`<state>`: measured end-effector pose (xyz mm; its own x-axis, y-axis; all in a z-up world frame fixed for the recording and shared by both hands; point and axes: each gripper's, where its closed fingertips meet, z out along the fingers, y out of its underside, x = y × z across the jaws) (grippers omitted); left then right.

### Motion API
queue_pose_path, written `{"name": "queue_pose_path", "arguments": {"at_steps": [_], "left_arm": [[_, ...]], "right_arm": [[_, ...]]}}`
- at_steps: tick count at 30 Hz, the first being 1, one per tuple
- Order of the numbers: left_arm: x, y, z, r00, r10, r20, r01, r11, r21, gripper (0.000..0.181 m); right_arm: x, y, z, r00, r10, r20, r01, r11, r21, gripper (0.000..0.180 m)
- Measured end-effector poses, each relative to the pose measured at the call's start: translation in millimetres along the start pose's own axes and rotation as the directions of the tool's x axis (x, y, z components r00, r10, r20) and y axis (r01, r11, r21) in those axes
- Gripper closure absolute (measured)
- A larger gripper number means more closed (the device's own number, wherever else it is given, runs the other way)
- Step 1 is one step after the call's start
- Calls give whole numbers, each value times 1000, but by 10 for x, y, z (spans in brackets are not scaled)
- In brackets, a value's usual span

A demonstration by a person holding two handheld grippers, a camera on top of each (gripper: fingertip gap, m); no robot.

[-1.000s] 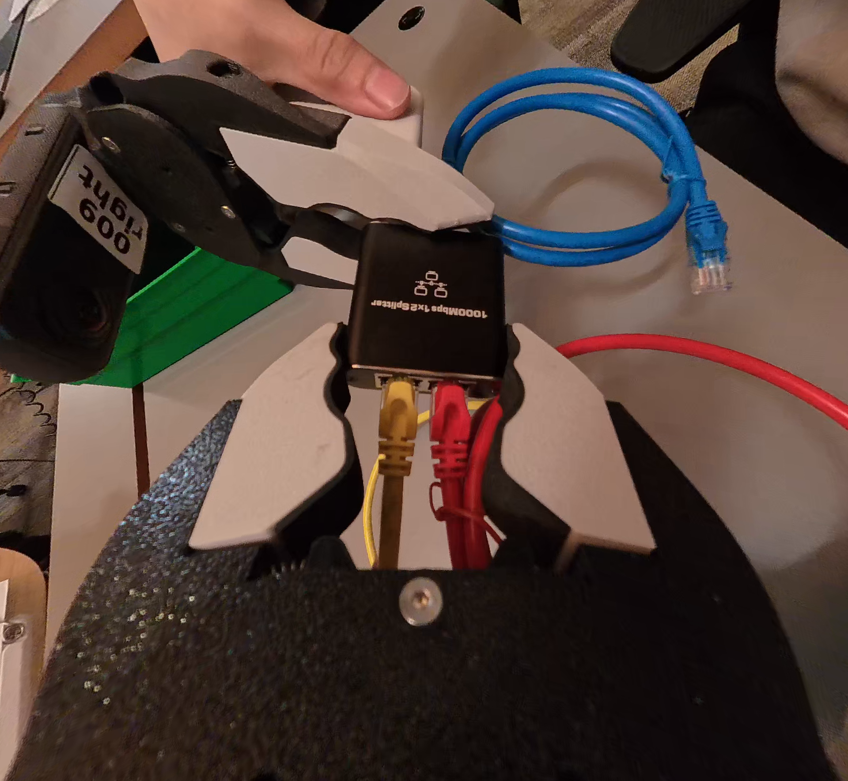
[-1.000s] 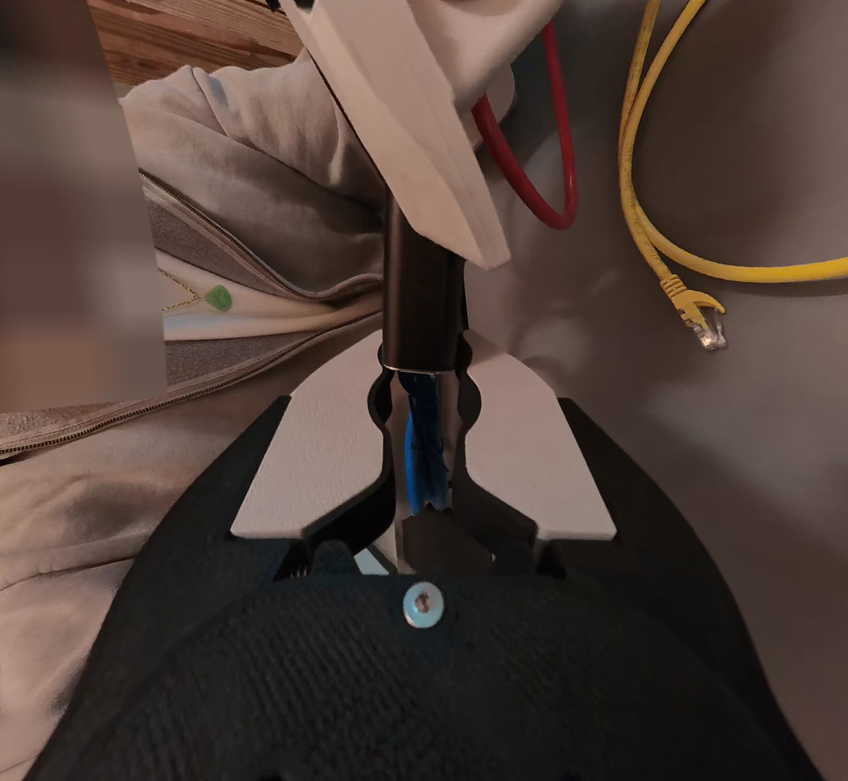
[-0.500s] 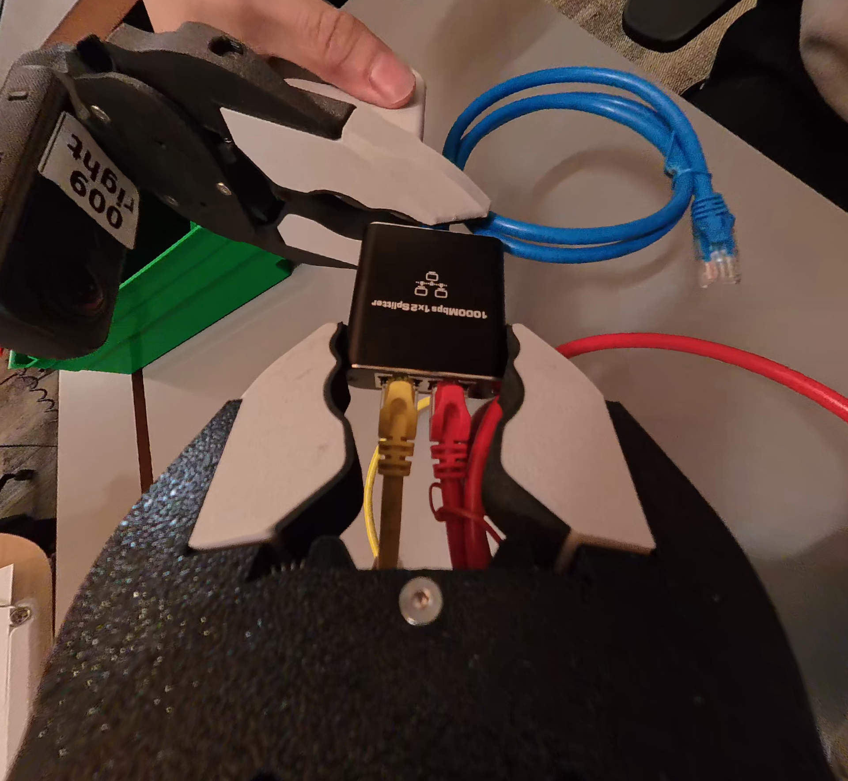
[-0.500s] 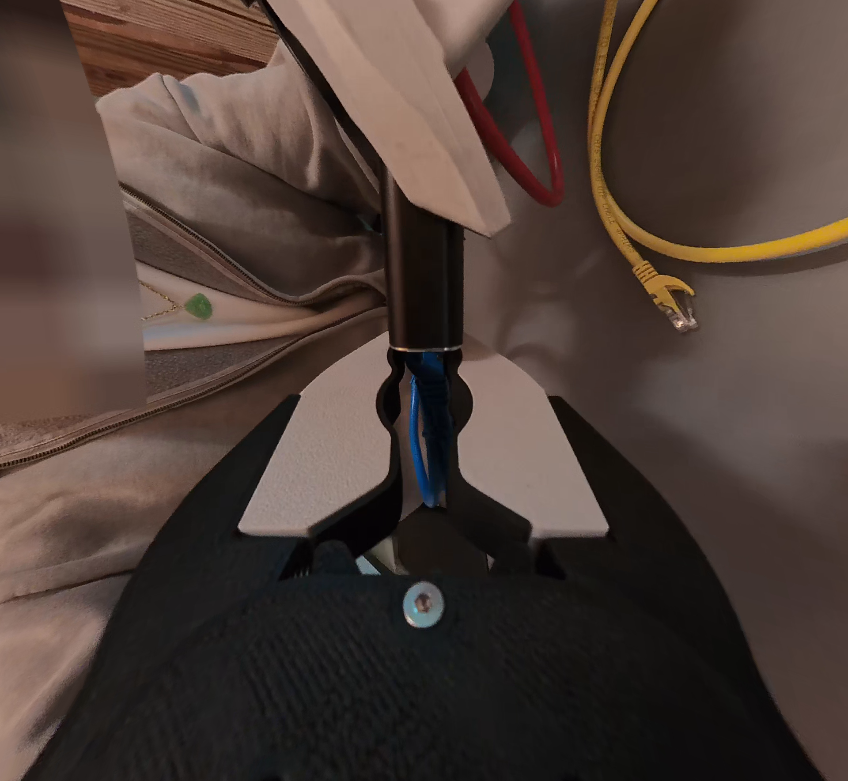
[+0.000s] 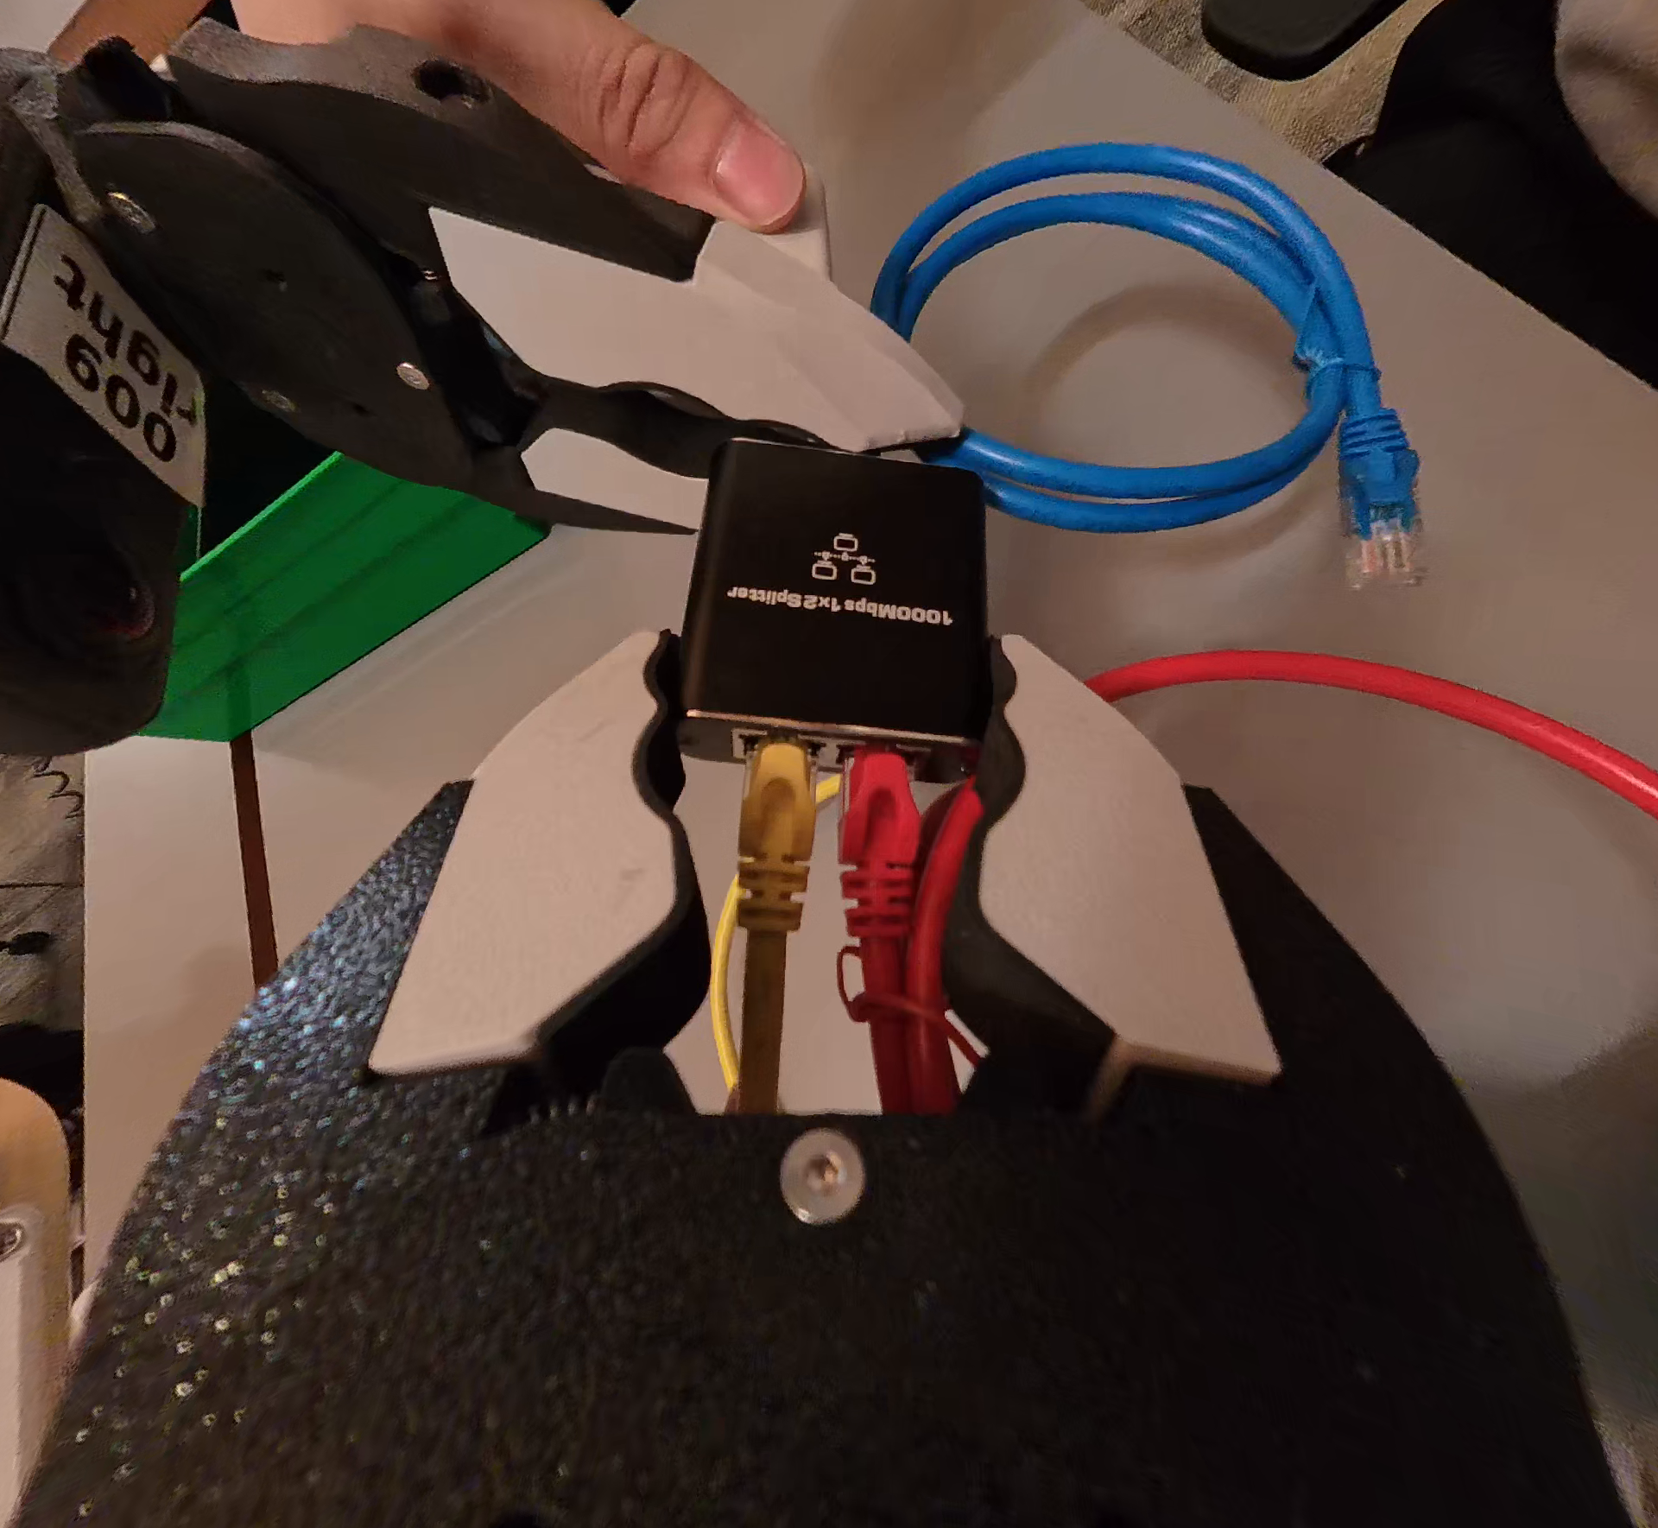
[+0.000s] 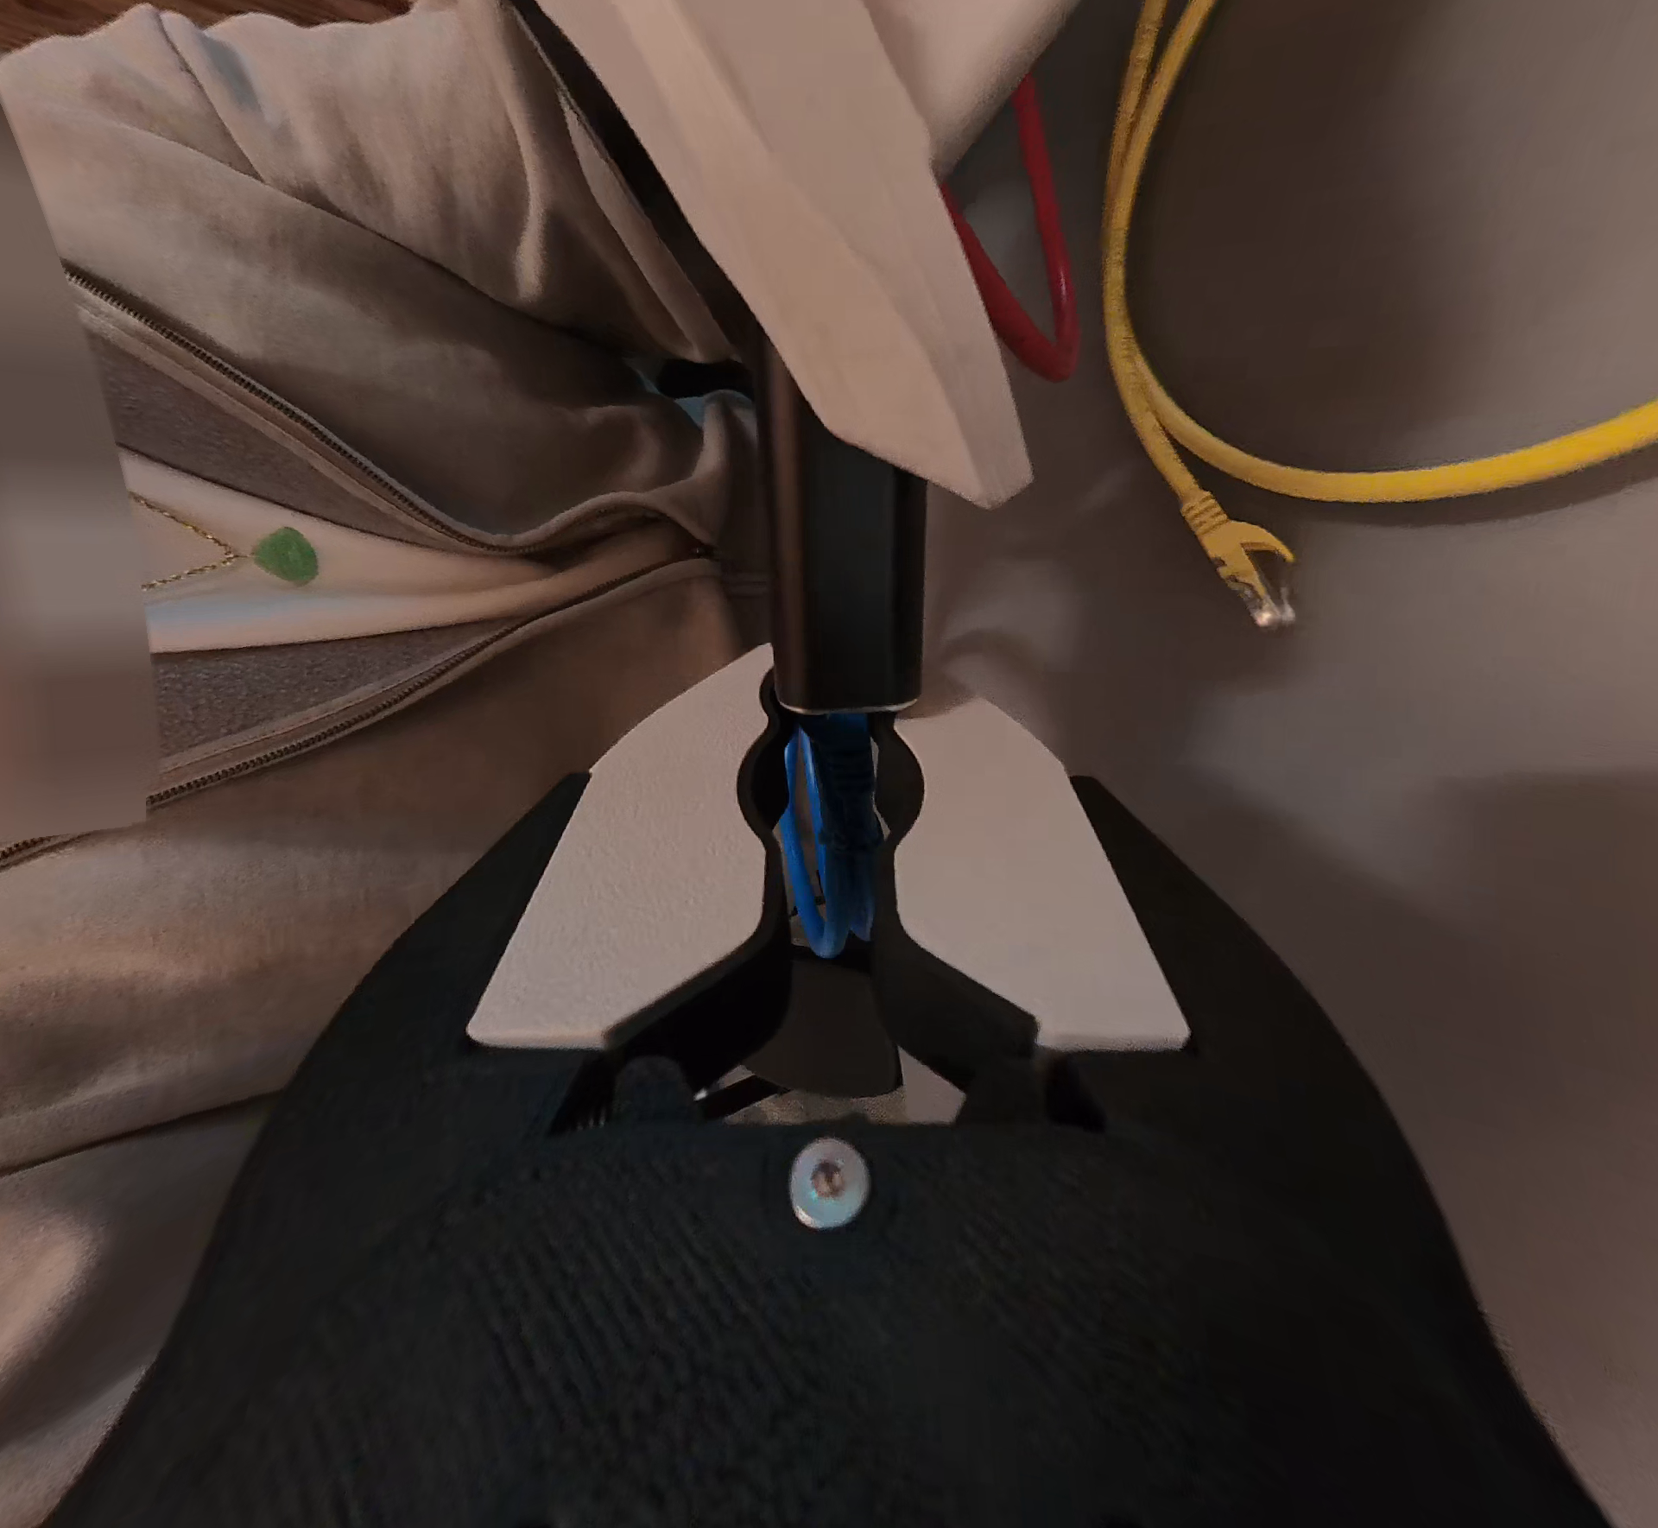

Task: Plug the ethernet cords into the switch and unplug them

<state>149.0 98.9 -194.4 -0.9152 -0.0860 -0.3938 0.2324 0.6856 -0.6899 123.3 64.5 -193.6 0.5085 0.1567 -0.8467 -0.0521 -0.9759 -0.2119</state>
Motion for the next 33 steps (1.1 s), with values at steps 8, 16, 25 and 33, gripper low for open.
{"name": "queue_pose_path", "arguments": {"at_steps": [8, 16, 25, 33], "left_arm": [[-28, 134, 179, 1000, 20, 10, -20, 1000, -25, 118], [-80, 171, 246, 995, 83, 62, -74, 988, -135, 118], [-220, 123, 116, 976, 145, 164, -115, 977, -179, 118], [-261, 28, -67, 973, 106, 205, -91, 992, -83, 118]], "right_arm": [[227, 103, -14, 993, 81, -88, -85, 995, -46, 164], [310, 176, -64, 987, 89, -134, -102, 991, -92, 163], [205, 107, -202, 977, 132, -165, -159, 974, -161, 162], [31, -22, -261, 975, 127, -184, -158, 973, -168, 162]]}}
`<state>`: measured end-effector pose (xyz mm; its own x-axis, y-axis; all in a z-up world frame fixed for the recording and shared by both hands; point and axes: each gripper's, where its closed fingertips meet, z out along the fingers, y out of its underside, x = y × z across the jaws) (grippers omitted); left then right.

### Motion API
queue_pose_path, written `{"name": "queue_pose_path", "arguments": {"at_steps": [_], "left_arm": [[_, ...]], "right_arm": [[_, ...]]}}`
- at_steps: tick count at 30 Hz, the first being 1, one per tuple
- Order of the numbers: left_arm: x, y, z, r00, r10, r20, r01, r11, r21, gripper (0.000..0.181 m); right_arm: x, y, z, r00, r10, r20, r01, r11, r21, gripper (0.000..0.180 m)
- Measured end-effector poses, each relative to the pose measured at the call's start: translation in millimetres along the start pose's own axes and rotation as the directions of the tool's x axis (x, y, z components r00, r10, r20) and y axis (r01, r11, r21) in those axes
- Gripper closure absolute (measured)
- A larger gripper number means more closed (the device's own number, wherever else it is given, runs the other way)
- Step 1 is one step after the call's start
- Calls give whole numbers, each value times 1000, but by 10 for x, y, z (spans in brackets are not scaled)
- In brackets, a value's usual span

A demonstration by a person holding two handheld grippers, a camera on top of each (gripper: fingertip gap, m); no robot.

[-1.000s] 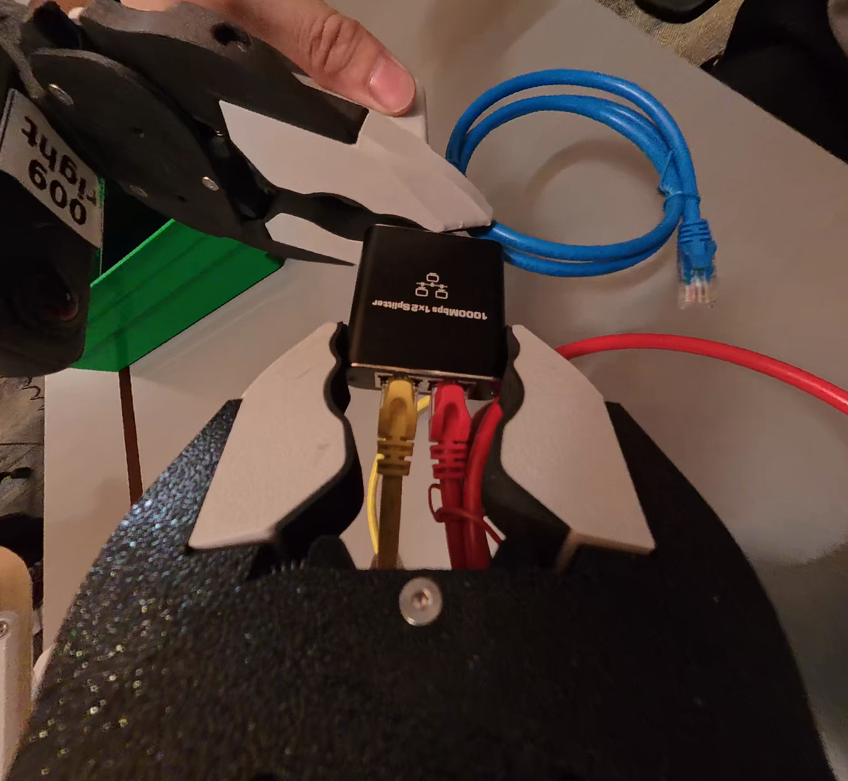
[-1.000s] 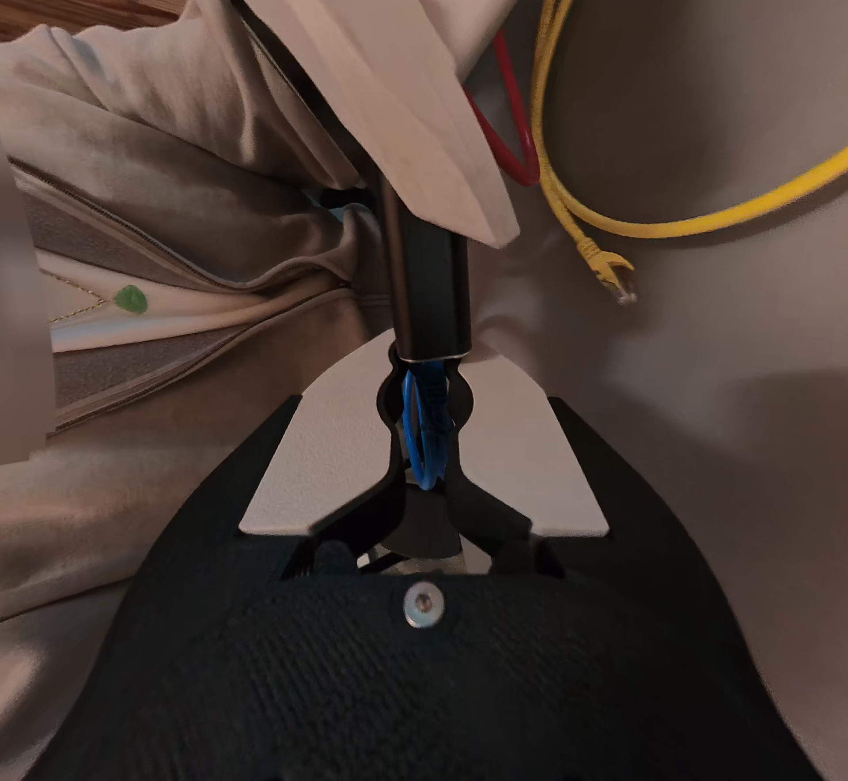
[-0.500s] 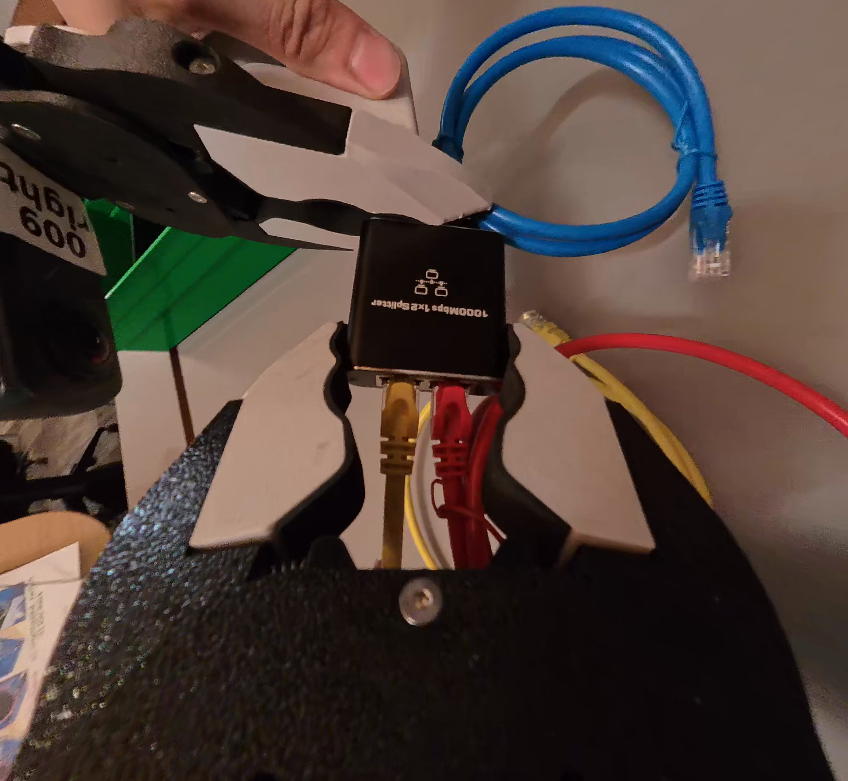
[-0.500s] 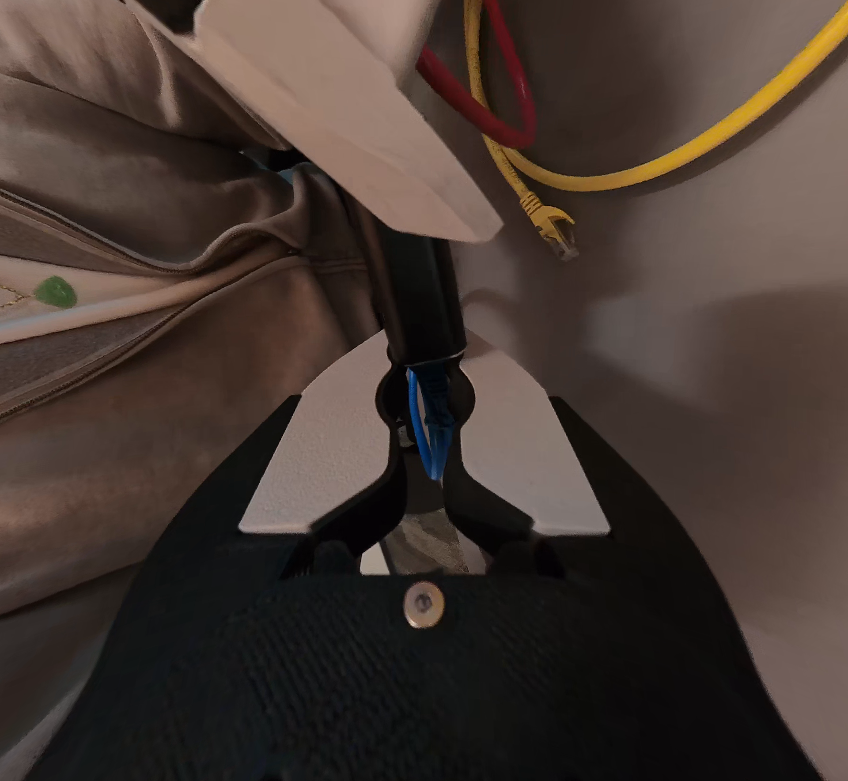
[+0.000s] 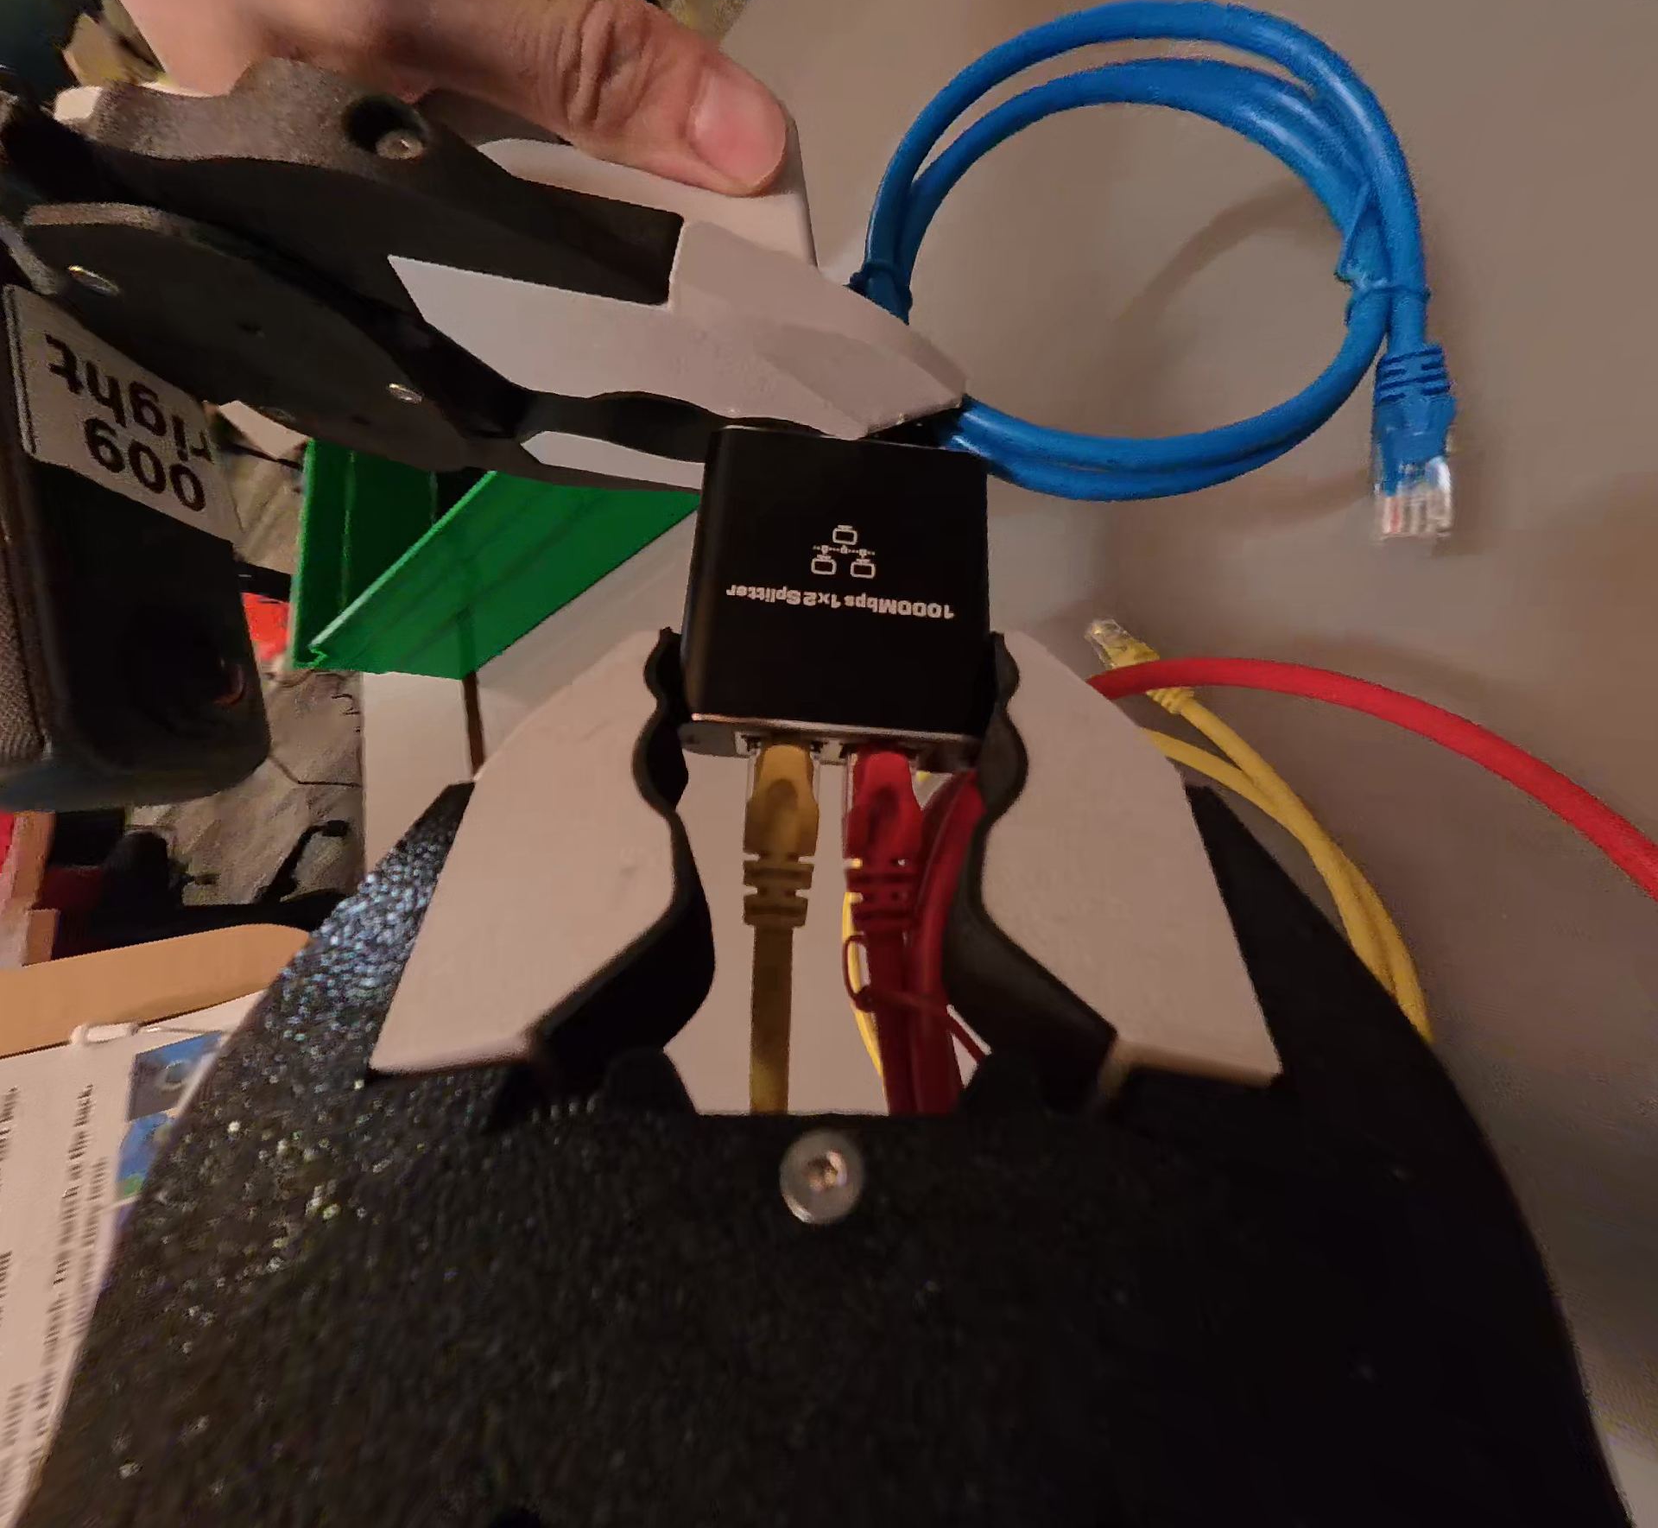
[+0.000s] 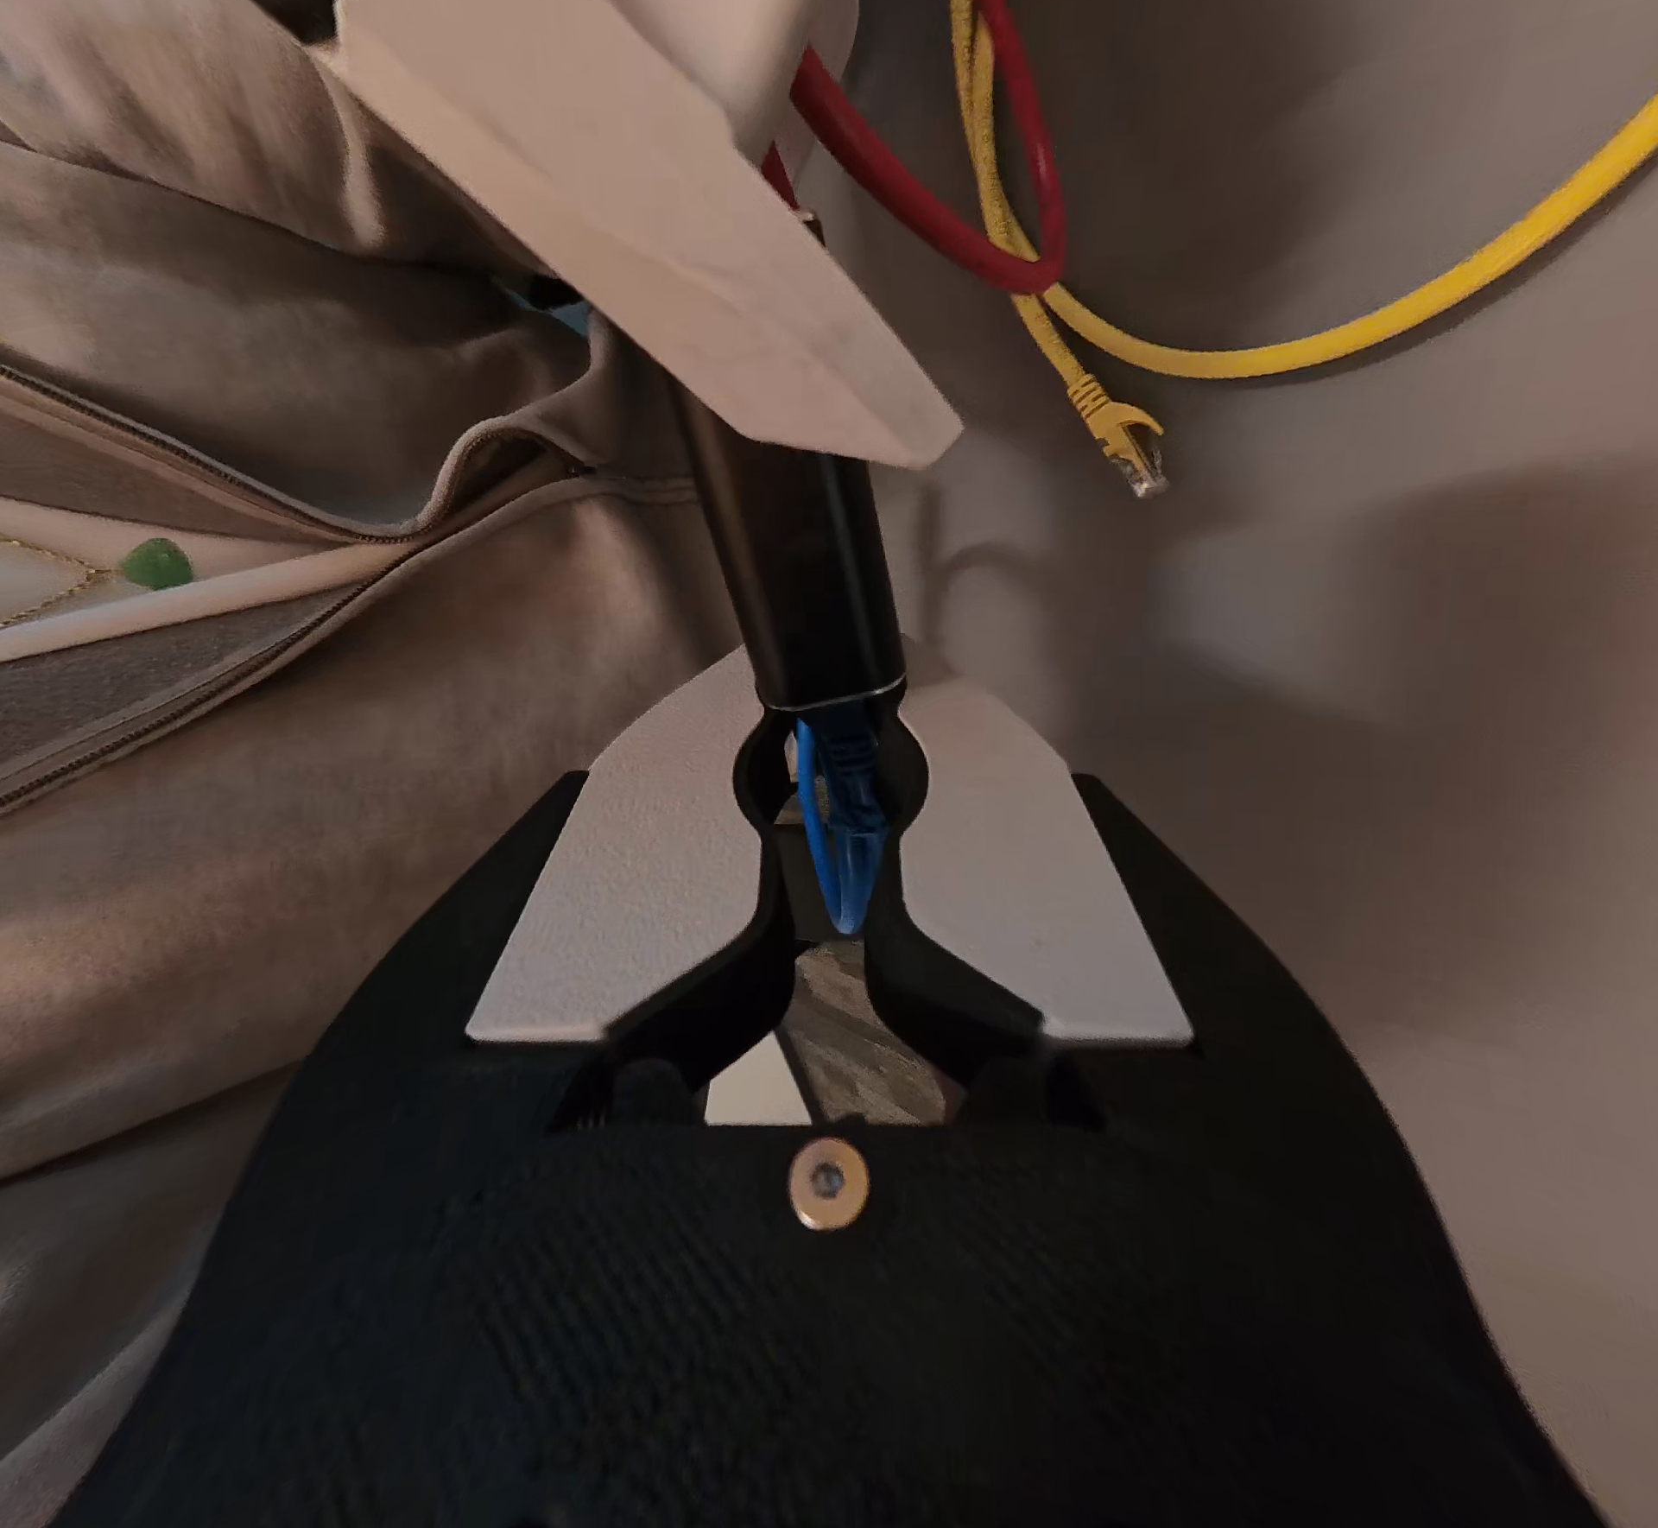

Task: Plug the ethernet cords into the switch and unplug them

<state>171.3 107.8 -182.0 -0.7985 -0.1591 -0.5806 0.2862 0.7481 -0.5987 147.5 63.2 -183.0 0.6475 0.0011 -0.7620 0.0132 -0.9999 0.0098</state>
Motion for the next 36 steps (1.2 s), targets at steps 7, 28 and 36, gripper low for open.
{"name": "queue_pose_path", "arguments": {"at_steps": [7, 28, 36], "left_arm": [[-180, -168, -144, 993, -7, 118, 6, 1000, 16, 117], [-91, -100, -49, 991, 104, 83, -99, 993, -61, 118], [-70, -121, -41, 985, 154, 81, -140, 978, -152, 118]], "right_arm": [[-182, 23, -230, 997, 0, -76, -5, 998, -59, 162], [-40, 54, -74, 997, 14, -77, -15, 1000, -20, 162], [-15, 97, -55, 999, 30, -34, -30, 999, -15, 161]]}}
